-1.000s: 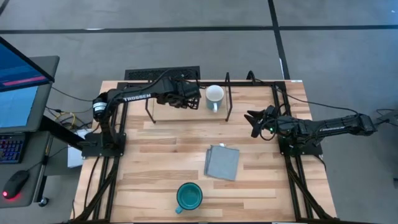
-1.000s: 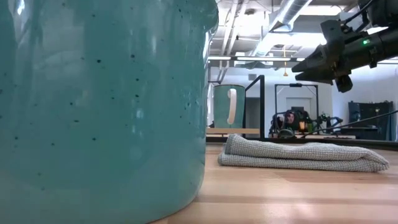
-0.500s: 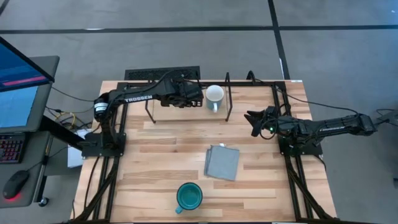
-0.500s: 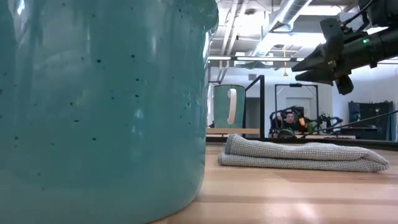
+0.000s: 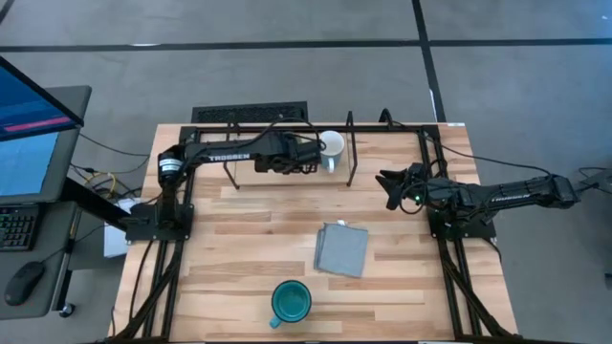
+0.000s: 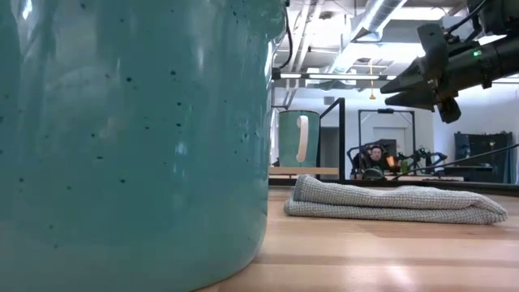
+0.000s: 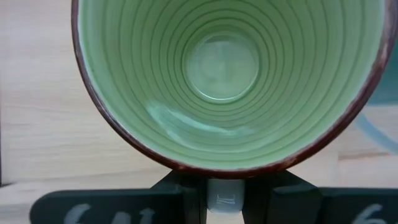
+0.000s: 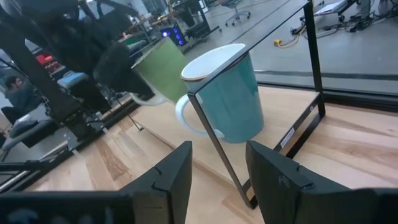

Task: Stack small to large cups/mugs on shelf
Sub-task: Put the green mug on the shelf

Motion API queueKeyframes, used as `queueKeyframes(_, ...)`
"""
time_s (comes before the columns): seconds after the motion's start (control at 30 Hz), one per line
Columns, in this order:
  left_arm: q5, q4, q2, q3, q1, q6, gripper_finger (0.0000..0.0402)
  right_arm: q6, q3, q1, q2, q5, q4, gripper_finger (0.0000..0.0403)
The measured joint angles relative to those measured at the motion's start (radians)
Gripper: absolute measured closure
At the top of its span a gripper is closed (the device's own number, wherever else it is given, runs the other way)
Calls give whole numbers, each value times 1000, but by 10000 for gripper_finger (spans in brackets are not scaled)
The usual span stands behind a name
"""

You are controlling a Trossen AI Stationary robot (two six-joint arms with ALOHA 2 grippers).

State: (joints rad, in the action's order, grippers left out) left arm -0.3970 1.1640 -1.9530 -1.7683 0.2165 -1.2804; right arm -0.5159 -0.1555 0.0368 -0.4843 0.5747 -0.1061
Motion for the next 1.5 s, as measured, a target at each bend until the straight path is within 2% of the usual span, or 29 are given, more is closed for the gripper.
queueKeyframes(0.1, -19, 9, -18, -3, 7, -6, 359, 0, 0, 0, 0, 0, 0, 230)
queueKeyframes(0.37, 16, 16, -83, 0, 33, -4, 359, 0, 0, 0, 0, 0, 6, 230)
queueKeyframes(0.87, 55, -39, -96, -2, 52, 8, 359, 1, 0, 0, 0, -1, 23, 230)
queueKeyframes(1.17, 82, -38, -95, -2, 53, -12, 282, 1, 0, 0, 0, -1, 24, 230)
queueKeyframes(1.5, 94, -38, -95, -2, 52, -35, 271, 2, 0, 0, 0, -1, 24, 230)
